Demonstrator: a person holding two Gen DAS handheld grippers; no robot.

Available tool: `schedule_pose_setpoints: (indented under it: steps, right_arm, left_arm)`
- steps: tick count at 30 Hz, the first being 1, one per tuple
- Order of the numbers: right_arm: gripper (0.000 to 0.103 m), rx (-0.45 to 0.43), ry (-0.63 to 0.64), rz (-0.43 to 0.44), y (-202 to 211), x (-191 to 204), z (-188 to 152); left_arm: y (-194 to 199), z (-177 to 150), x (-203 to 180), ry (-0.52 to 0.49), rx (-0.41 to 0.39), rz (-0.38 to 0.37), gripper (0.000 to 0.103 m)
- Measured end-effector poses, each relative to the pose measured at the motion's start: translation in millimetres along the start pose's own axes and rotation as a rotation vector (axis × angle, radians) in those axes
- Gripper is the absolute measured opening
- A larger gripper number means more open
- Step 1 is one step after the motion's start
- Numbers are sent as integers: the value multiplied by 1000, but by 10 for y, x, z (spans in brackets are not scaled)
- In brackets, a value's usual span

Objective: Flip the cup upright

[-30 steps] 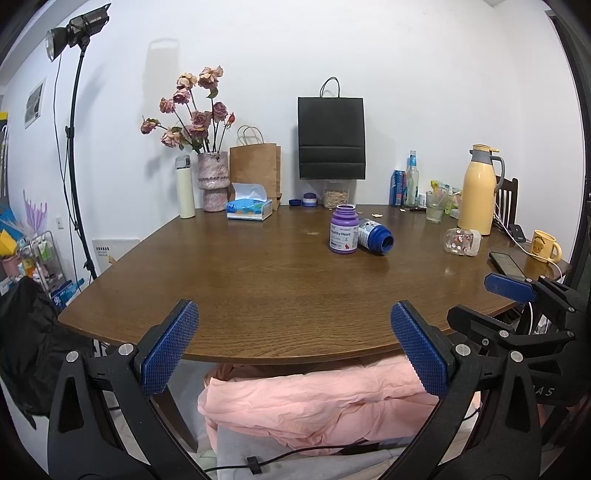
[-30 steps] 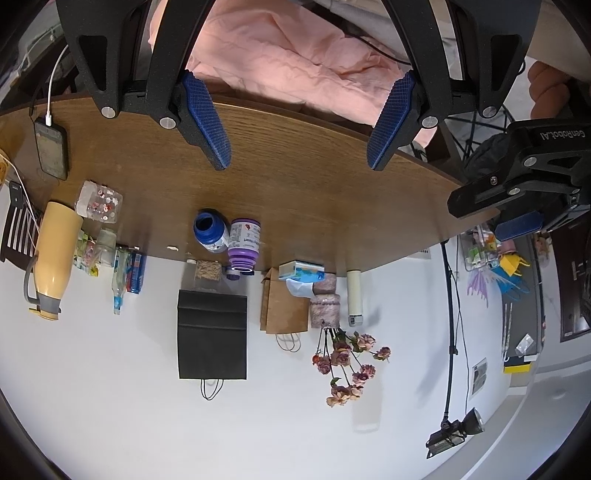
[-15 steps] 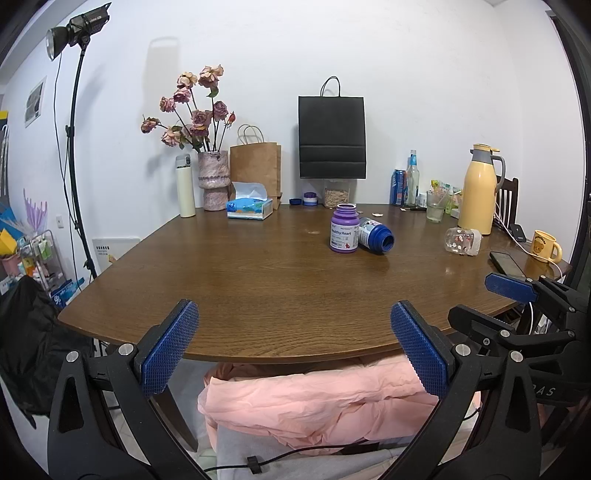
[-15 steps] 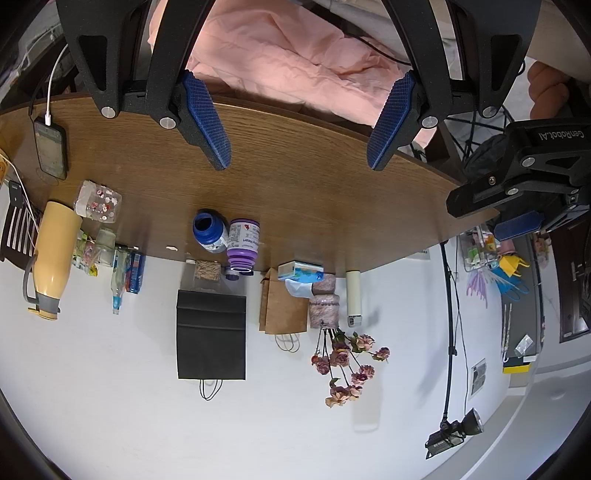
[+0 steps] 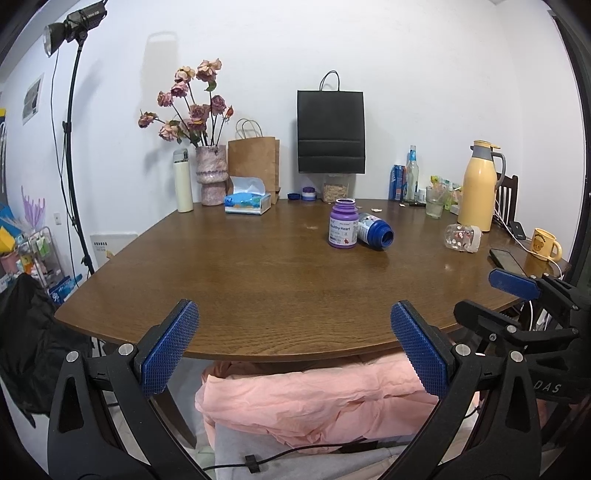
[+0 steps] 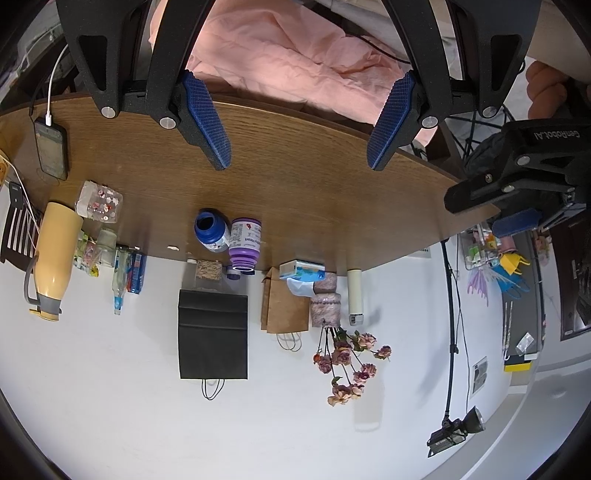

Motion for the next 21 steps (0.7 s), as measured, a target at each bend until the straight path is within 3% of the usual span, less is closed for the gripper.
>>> schedule_pose_setpoints:
  steps: [7, 11, 19, 21]
  right_arm:
    - [81, 8, 6, -18, -50, -49, 22]
    - [81, 15, 2, -51, -172, -250, 89]
    - [81, 142, -18, -92, -970, -1109, 362]
    - [81, 166, -28, -93, -1219, -1338, 484]
  left_arm:
    - [-140, 60, 33, 21, 2, 1, 103]
    - [-520, 175, -33, -9, 34, 0, 103]
    - [-1581, 427, -250, 23, 209, -109, 103]
    - [-1919, 474, -320, 26, 285, -109, 103]
Point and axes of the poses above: each gripper's, at about its wrist camera, not at the fingertips, and y roughly against the way its jaws point, x to its left, z to its top, the point moved 8 cm from there along -y, roughly the way its jaws point, and after that the axes turned 9 degrees about z, right-handed, at the moved point
